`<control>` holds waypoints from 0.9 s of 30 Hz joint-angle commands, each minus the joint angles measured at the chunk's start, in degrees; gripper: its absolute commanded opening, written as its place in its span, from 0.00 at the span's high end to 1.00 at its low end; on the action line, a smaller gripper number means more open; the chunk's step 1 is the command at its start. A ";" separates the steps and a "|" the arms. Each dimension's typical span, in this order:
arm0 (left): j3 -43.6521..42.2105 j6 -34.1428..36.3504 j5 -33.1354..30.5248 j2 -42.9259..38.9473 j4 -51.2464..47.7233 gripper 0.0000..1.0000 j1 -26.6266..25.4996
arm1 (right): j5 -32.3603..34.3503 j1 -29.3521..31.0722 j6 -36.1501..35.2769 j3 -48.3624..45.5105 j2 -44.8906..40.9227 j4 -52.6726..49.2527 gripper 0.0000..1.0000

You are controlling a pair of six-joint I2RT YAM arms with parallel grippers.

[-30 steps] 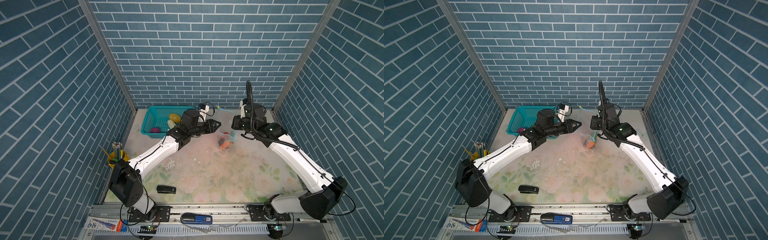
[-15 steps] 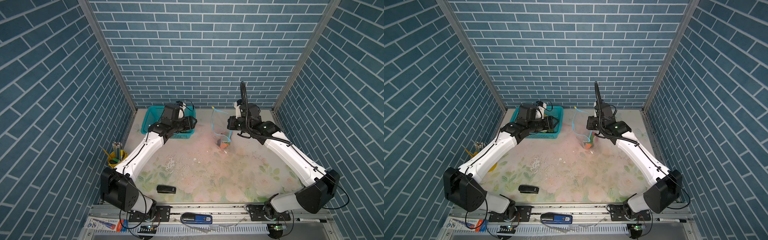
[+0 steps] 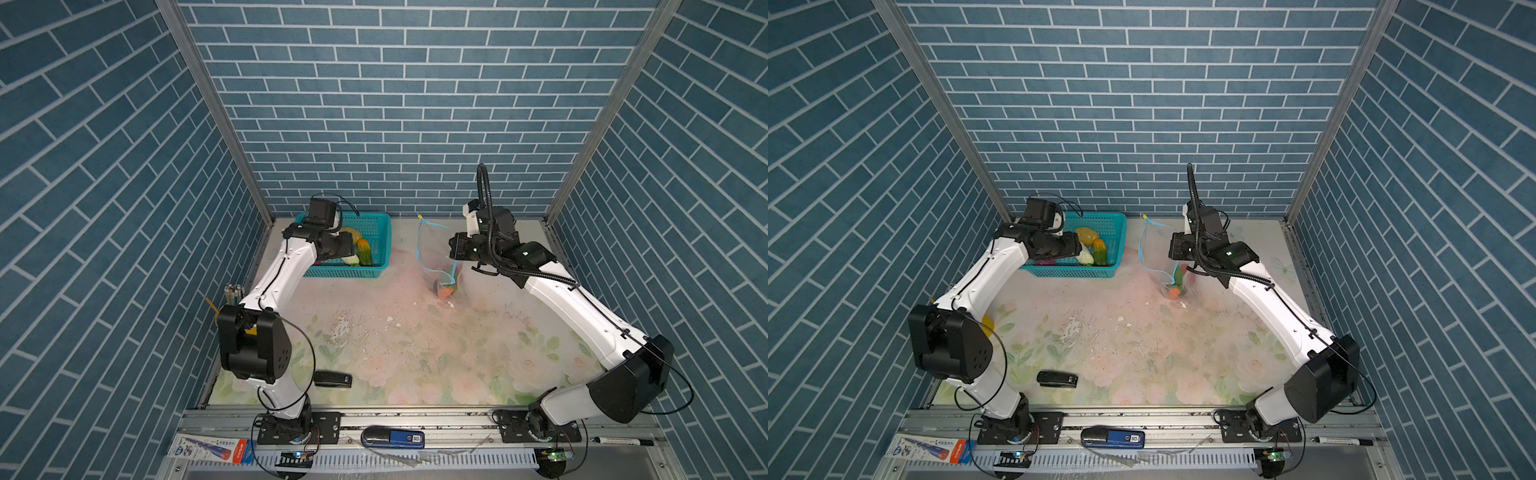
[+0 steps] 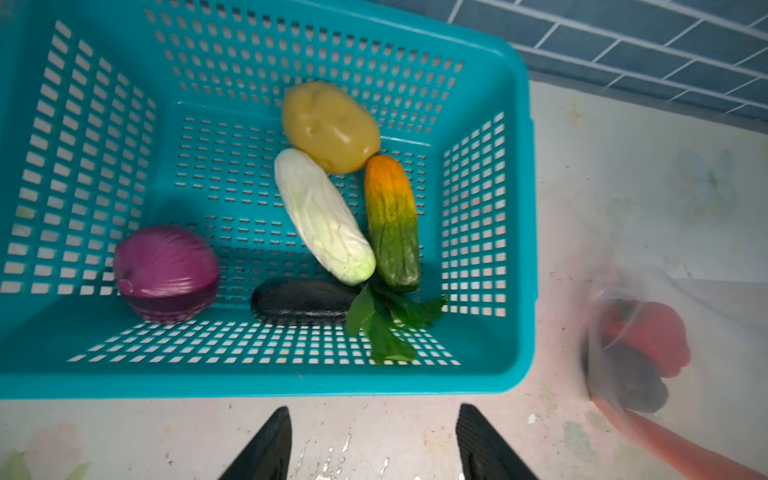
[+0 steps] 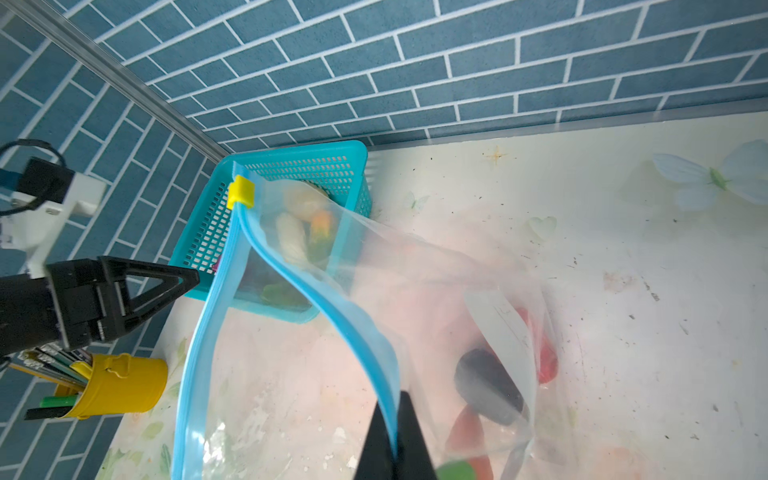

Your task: Place the food in the zip-top bag and seal the zipper

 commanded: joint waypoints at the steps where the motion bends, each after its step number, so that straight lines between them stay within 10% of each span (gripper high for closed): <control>1: 1.48 1.63 -0.87 0.98 -3.93 0.35 1.28 | -4.47 0.23 3.12 1.89 1.52 1.55 1.00; 8: 1.33 2.89 -3.92 2.17 -4.56 0.34 4.12 | -6.67 3.28 3.15 6.93 6.30 0.65 1.00; 14: 0.86 -2.11 12.32 -0.71 -3.32 0.37 4.45 | -5.39 5.47 1.09 11.84 10.36 -3.98 1.00; 27: -9.04 -12.33 22.76 -16.42 12.51 0.37 -12.19 | -3.06 6.53 -0.34 15.64 12.76 -6.68 1.00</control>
